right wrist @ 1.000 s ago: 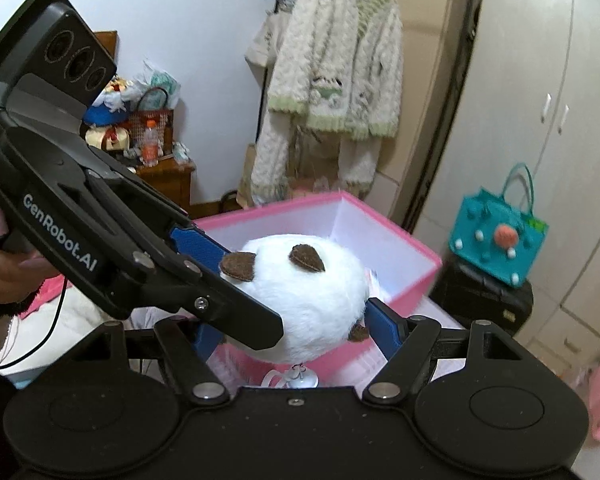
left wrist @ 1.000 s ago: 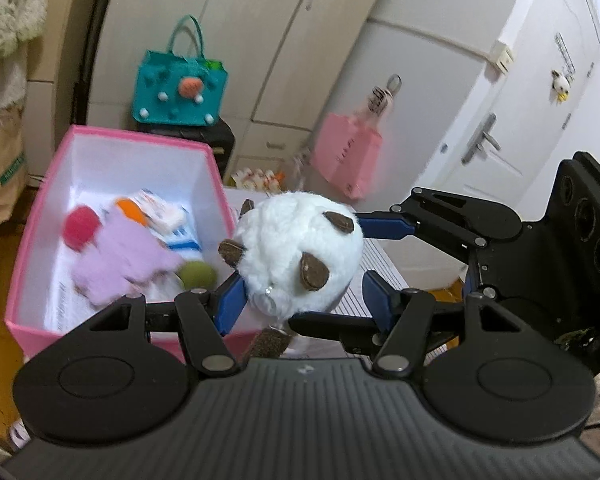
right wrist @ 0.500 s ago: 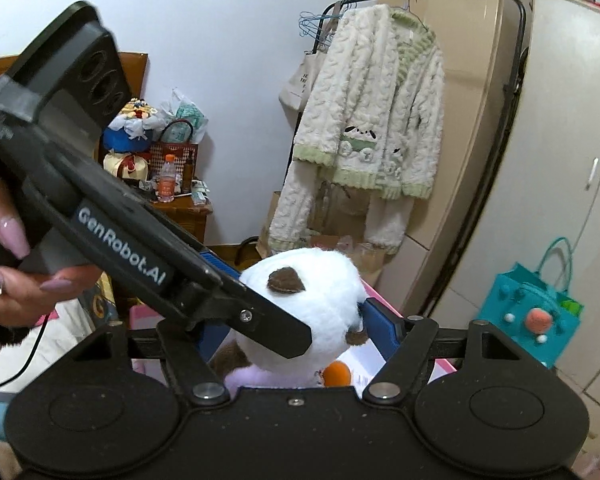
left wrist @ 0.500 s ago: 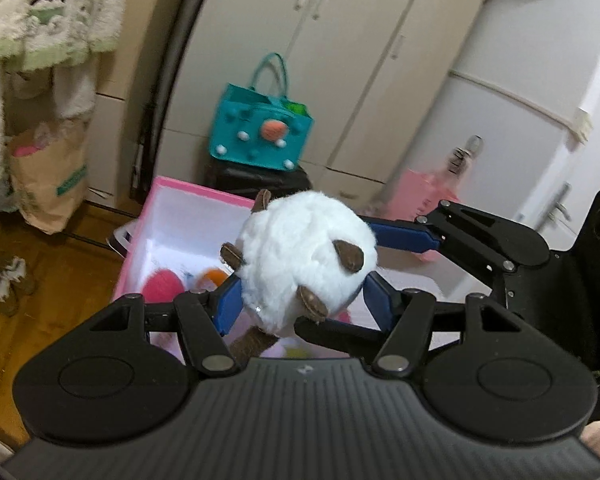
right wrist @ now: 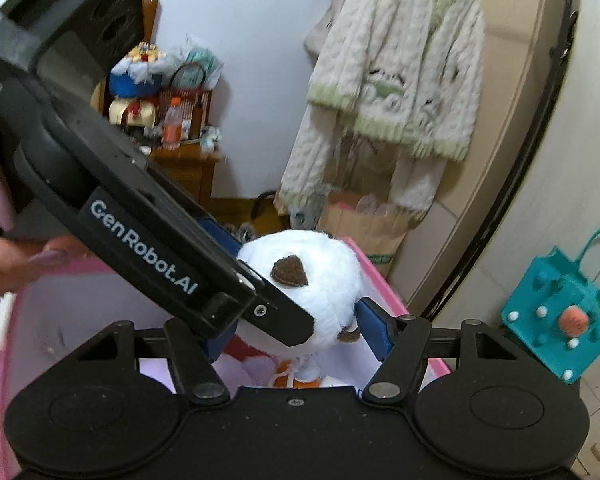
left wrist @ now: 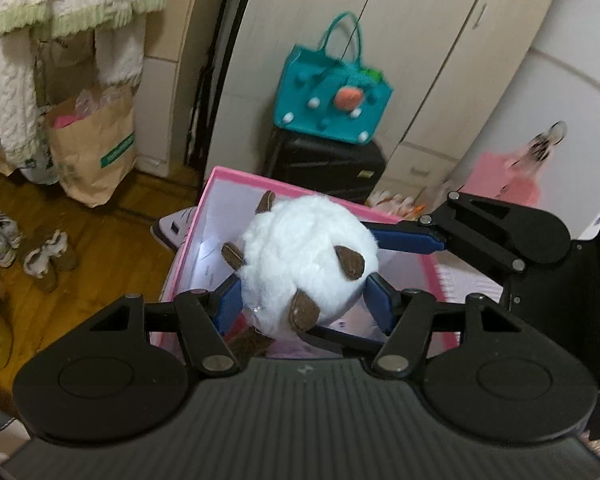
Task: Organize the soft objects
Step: 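Lower the panda plush into the box, open both grippers and withdraw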
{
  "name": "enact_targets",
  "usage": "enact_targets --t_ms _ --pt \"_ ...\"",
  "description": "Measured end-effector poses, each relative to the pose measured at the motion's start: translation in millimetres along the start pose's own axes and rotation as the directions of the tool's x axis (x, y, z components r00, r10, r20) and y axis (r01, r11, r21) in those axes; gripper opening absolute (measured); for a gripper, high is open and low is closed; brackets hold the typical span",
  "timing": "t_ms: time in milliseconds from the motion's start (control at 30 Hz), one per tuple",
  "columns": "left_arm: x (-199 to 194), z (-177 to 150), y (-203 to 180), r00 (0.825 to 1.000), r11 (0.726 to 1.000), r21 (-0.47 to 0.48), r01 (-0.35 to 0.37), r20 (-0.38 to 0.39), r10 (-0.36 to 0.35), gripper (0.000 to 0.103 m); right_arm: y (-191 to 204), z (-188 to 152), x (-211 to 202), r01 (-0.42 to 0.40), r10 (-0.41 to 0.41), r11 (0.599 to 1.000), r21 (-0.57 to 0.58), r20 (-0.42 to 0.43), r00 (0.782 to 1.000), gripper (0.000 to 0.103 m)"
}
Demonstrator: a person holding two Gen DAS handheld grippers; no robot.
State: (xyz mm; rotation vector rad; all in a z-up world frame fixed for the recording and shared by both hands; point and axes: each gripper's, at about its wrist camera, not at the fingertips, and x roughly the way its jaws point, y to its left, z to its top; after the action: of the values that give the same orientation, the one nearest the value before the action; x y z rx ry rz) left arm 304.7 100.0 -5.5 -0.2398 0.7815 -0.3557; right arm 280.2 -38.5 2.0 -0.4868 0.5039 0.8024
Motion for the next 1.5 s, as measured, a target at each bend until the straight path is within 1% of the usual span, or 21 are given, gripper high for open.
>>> enact_targets --t_ms 100,200,300,400,500,567,633,700,833,967,1133,1233,1300,1400,1467,1500 --pt "6 0 -5 0.999 0.998 0.041 -0.045 0.009 0.044 0.062 -10 -9 11 -0.027 0.027 1.0 0.0 0.005 1.0 0.07" --pt "6 -2 -6 0.998 0.996 0.061 -0.061 0.008 0.06 0.062 -16 -13 21 -0.049 0.049 0.999 0.012 -0.015 0.999 0.07" --pt "4 -6 -9 0.996 0.993 0.086 -0.083 0.025 0.081 0.062 -18 -14 27 -0.062 0.062 0.998 0.025 -0.024 0.998 0.07" --pt "5 -7 -9 0.996 0.993 0.082 -0.086 0.026 0.084 0.061 -17 -14 34 -0.057 0.058 0.998 0.035 -0.044 0.997 0.069" --pt "2 -8 -12 0.991 0.988 0.088 -0.126 0.06 0.121 0.061 -15 -10 41 -0.032 0.035 0.998 0.047 -0.072 0.997 0.067" --pt "-3 -10 -11 0.993 0.991 0.077 -0.106 0.06 0.101 0.061 -16 -7 46 0.01 0.002 0.995 0.096 -0.12 0.993 0.068" --pt "-10 -12 -9 0.995 0.995 0.062 -0.084 0.064 0.08 0.061 -17 -8 45 0.009 0.01 0.99 0.141 -0.131 0.991 0.068" --pt "-18 -17 -9 0.994 0.994 0.07 -0.084 0.078 0.078 0.061 -15 -12 37 0.003 0.018 0.985 0.171 -0.118 0.993 0.068" --pt "-36 -29 -6 0.994 0.996 0.058 -0.063 0.088 0.058 0.061 -7 -18 17 0.016 0.001 0.978 0.206 -0.085 0.996 0.068" --pt "-53 -42 -8 0.995 0.997 0.057 -0.042 0.096 0.037 0.061 4 -25 -15 0.018 -0.007 0.963 0.269 -0.041 0.999 0.068" --pt "-76 -60 -18 0.995 0.997 0.078 -0.023 0.1 0.015 0.063 24 -31 -58 0.05 -0.055 0.947 0.316 0.007 0.998 0.069" --pt "-91 -70 -30 0.994 0.994 0.108 -0.027 0.108 0.015 0.064 37 -36 -81 0.082 -0.09 0.941 0.329 0.009 0.996 0.07" --pt "-101 -75 -37 0.994 0.992 0.127 -0.016 0.106 0.003 0.066 43 -38 -96 0.108 -0.115 0.933 0.345 -0.001 0.993 0.07" --pt "-115 -81 -48 0.994 0.987 0.161 -0.011 0.11 -0.007 0.07 47 -43 -118 0.142 -0.147 0.911 0.387 -0.018 0.989 0.071" --pt "-124 -85 -56 0.993 0.983 0.184 -0.009 0.121 -0.014 0.073 49 -46 -133 0.159 -0.163 0.894 0.42 -0.026 0.986 0.073" --pt "-129 -87 -60 0.991 0.981 0.194 -0.007 0.129 -0.018 0.076 51 -48 -141 0.172 -0.176 0.885 0.433 -0.031 0.984 0.075"
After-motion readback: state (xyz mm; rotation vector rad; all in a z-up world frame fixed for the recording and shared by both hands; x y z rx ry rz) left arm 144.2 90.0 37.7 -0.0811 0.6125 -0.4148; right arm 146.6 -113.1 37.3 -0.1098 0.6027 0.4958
